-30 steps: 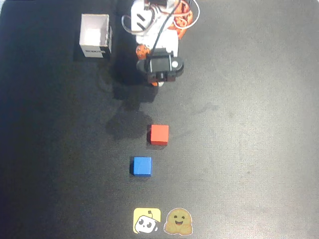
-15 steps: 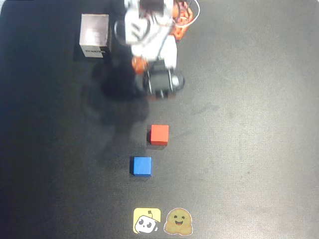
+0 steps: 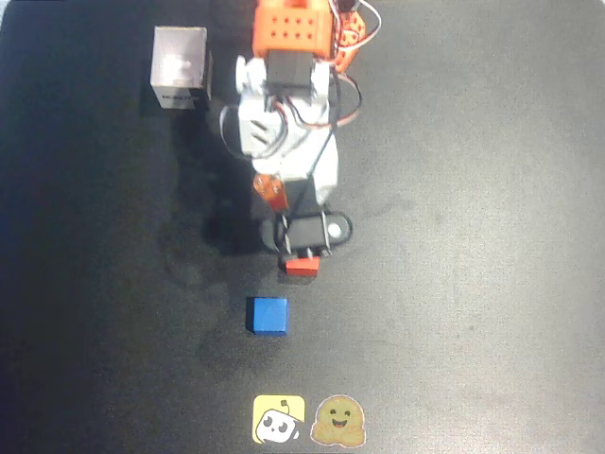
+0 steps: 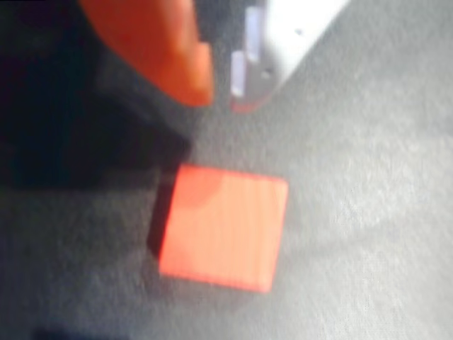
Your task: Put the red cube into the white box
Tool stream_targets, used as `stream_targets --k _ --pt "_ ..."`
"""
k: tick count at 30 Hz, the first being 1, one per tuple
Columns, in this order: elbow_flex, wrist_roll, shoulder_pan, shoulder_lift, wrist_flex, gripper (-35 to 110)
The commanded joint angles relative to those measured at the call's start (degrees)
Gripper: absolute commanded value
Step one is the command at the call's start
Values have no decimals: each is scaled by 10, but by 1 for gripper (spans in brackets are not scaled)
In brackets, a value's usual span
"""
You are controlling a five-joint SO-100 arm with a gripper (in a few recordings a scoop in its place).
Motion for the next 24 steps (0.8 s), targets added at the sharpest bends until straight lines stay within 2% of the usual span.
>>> stream_targets --k 1,15,24 --pt "-30 7 -6 -13 -22 6" --pt "-30 29 -39 -70 -73 22" --pt "-30 31 -33 -111 -89 22"
